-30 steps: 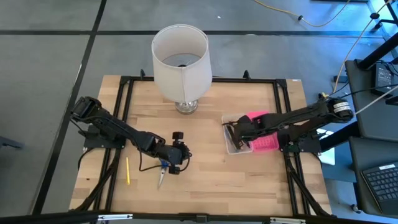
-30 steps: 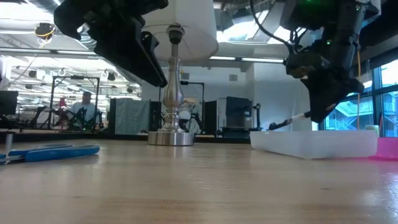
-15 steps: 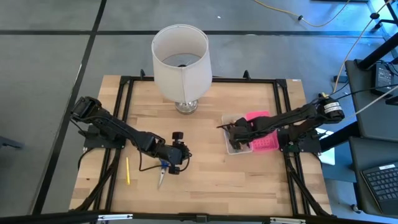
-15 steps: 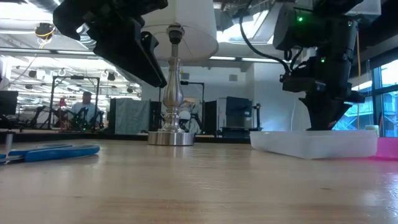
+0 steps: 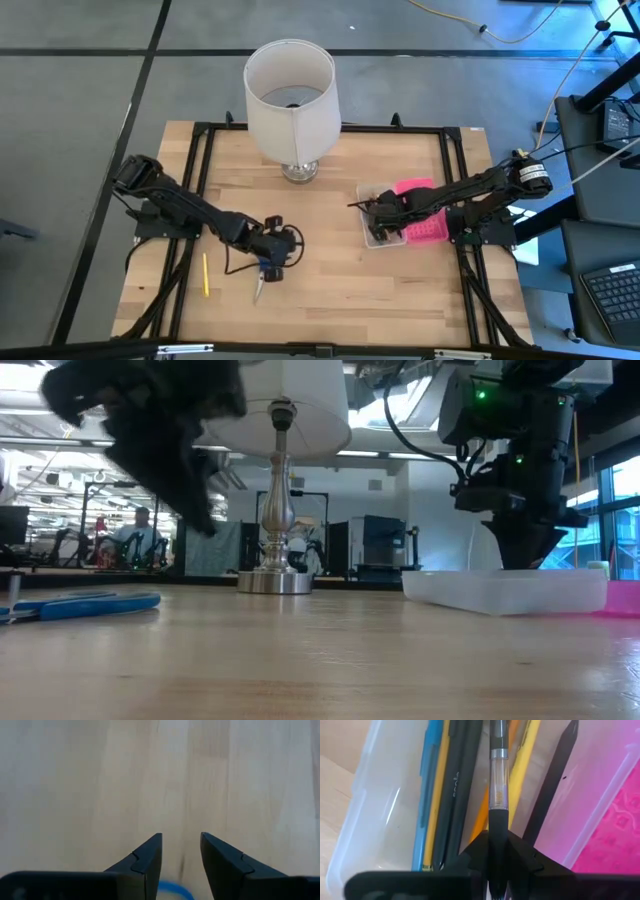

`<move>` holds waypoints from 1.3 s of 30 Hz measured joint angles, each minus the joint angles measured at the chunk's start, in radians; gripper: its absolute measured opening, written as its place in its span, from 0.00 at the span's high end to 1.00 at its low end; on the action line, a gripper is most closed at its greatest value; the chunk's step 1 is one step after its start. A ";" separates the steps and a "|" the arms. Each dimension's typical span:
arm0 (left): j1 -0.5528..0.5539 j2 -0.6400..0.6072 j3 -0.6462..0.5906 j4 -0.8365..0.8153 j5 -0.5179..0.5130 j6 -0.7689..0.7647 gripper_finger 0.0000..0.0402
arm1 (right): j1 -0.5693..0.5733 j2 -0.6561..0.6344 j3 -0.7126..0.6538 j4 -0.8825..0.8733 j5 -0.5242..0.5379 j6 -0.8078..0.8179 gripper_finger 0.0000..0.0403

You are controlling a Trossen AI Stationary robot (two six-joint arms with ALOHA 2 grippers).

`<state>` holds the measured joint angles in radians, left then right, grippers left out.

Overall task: Pick & place school supplies into a supply box
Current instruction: Put the black transparent pen into the supply box, then put the yellow pen into the supply box

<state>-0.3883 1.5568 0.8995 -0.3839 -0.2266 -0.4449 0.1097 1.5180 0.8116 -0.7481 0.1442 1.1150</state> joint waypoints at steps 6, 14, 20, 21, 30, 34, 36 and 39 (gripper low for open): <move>-0.044 -0.084 -0.076 -0.059 -0.002 -0.203 0.72 | 0.000 0.000 0.000 0.001 -0.015 -0.002 0.86; -0.146 -0.244 -0.147 -0.230 -0.111 -0.506 0.75 | 0.000 0.000 0.000 0.006 -0.015 0.001 0.72; -0.236 -0.274 -0.172 -0.365 -0.023 -0.798 0.76 | 0.000 0.000 0.000 0.007 -0.015 0.002 0.70; -0.250 -0.274 -0.172 -0.391 0.008 -0.847 0.76 | 0.000 0.000 0.000 0.007 -0.015 0.002 0.70; -0.391 -0.274 -0.172 -0.626 0.094 -1.218 0.78 | 0.000 0.000 0.000 0.011 -0.007 0.002 0.70; -0.425 -0.274 -0.172 -0.622 0.093 -1.178 0.78 | 0.000 0.000 0.000 0.011 -0.007 0.002 0.70; -0.427 -0.274 -0.172 -0.622 0.092 -1.183 0.78 | 0.000 0.000 0.000 0.011 -0.006 0.002 0.70; -0.426 -0.274 -0.172 -0.621 0.090 -1.182 0.77 | 0.000 0.000 0.000 0.011 -0.006 0.001 0.70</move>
<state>-0.8146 1.2831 0.7273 -1.0049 -0.1367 -1.6273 0.1101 1.5177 0.8116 -0.7368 0.1379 1.1158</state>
